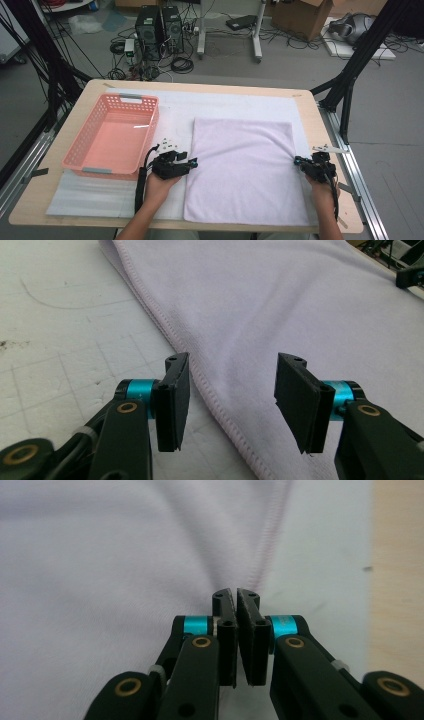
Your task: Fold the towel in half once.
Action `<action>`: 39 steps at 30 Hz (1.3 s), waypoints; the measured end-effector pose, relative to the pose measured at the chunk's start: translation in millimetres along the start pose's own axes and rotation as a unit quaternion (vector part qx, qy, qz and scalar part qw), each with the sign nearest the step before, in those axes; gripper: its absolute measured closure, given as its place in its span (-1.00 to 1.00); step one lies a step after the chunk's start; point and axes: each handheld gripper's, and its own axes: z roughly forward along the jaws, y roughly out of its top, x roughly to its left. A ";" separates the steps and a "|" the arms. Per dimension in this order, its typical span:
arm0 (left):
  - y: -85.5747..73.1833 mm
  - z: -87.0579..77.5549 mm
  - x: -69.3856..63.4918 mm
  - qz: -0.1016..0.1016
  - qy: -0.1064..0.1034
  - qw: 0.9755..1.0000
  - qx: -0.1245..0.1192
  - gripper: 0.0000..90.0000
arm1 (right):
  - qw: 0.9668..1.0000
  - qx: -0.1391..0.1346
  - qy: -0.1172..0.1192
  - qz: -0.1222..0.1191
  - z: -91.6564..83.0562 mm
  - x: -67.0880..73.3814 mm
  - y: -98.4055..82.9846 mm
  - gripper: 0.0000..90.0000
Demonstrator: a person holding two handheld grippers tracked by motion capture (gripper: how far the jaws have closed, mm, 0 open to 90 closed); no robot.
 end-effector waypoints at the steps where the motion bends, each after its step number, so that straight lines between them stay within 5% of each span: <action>1: -0.1 0.0 -0.5 -0.001 -0.002 1.000 0.001 0.08 | 1.000 -0.002 -0.005 0.006 -0.1 -1.2 -0.6 0.92; 4: -0.9 -0.1 -1.3 -0.006 -0.008 1.000 0.012 0.08 | 1.000 -0.006 0.006 0.019 -3.5 -2.1 -3.1 0.47; 9: -3.0 1.9 -2.5 -0.018 -0.012 0.999 0.044 0.17 | 0.999 -0.009 0.035 0.020 -23.2 -2.8 -18.0 0.41; 12: -3.6 3.2 -6.9 -0.002 -0.006 0.998 0.055 0.56 | 0.999 0.004 0.051 0.009 -30.7 2.2 -26.7 0.40; 14: -3.6 3.7 -8.8 0.004 0.005 0.998 0.058 0.86 | 0.998 0.011 0.059 0.005 -31.1 5.7 -31.1 0.39; 16: -3.9 2.4 -10.8 0.004 0.015 0.998 0.058 0.90 | 0.999 0.011 0.046 -0.009 -32.0 9.8 -33.1 0.58; 17: -4.5 0.7 -11.3 0.002 0.020 0.998 0.057 0.90 | 0.999 0.013 0.050 -0.014 -32.7 9.6 -32.9 0.82; 18: -5.0 -0.4 -10.6 0.002 0.019 0.998 0.057 0.90 | 0.998 0.019 0.065 -0.004 -33.4 8.0 -32.7 0.86; 22: -5.6 -4.7 -7.6 -0.009 0.014 0.998 0.058 0.91 | 0.999 0.019 0.048 -0.012 -37.2 7.0 -33.8 0.87; 24: -7.0 -5.9 -7.0 -0.004 0.003 0.999 0.051 0.82 | 0.999 0.015 0.042 -0.008 -39.6 5.6 -35.7 0.51; 26: -7.7 -7.6 -4.9 -0.002 -0.011 0.999 0.038 0.53 | 0.999 0.004 0.045 -0.013 -43.4 2.8 -36.9 0.29; 31: -4.6 -13.9 -3.0 0.021 -0.050 0.998 -0.043 0.01 | 0.996 -0.053 0.068 -0.036 -59.0 0.2 -36.4 -0.06; 33: -4.4 -14.9 -2.8 0.030 -0.072 0.995 -0.062 -0.01 | 0.994 -0.072 0.076 -0.041 -63.8 2.3 -35.5 -0.15; 39: -3.0 -19.6 -2.7 0.070 -0.060 0.991 -0.101 0.02 | 0.989 -0.093 0.091 -0.072 -64.4 9.0 -33.8 -0.35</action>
